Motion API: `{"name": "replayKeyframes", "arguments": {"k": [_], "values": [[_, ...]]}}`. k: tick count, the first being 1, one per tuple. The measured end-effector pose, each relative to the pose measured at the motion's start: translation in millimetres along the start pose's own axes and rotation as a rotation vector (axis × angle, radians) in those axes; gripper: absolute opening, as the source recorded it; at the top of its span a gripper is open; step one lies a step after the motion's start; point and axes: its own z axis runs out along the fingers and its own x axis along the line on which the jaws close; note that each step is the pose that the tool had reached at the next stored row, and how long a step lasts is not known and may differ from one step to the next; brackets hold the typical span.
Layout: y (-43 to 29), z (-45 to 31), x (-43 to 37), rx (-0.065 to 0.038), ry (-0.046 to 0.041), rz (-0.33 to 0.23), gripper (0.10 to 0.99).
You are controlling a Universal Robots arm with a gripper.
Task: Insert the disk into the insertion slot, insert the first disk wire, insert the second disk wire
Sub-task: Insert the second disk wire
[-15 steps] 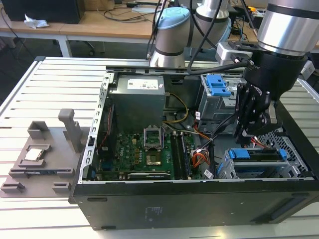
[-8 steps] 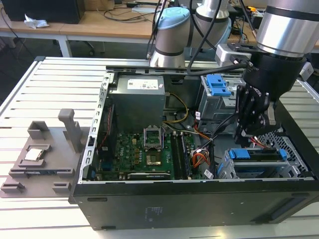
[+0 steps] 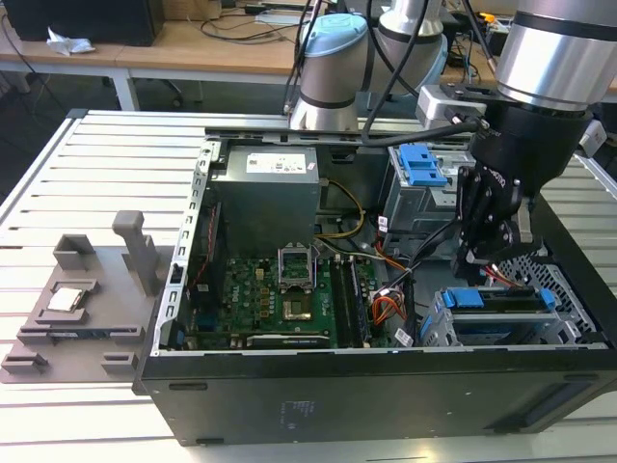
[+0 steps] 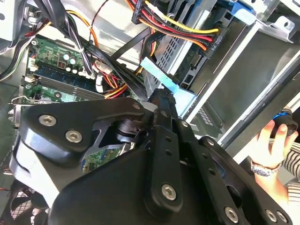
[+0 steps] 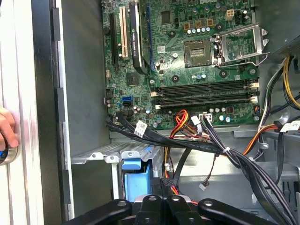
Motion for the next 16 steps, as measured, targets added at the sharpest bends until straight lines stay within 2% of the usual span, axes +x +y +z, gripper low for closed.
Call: {"name": "replayKeyframes", "arguments": {"k": [1,3,7,12,14,16], "values": [[0.0,0.0,0.0,0.000,0.0001,0.000,0.114],[0.0,0.0,0.0,0.000,0.0006,0.000,0.243],[-2.4,-0.4,-3.6,0.000,0.0043,0.002,0.243],[-4.1,2.6,-4.9,-0.003,0.0138,0.023,0.243],[-4.7,3.6,-5.2,-0.004,0.0237,0.031,0.243],[-4.8,3.5,-5.1,-0.004,0.0260,0.032,0.243]]}}
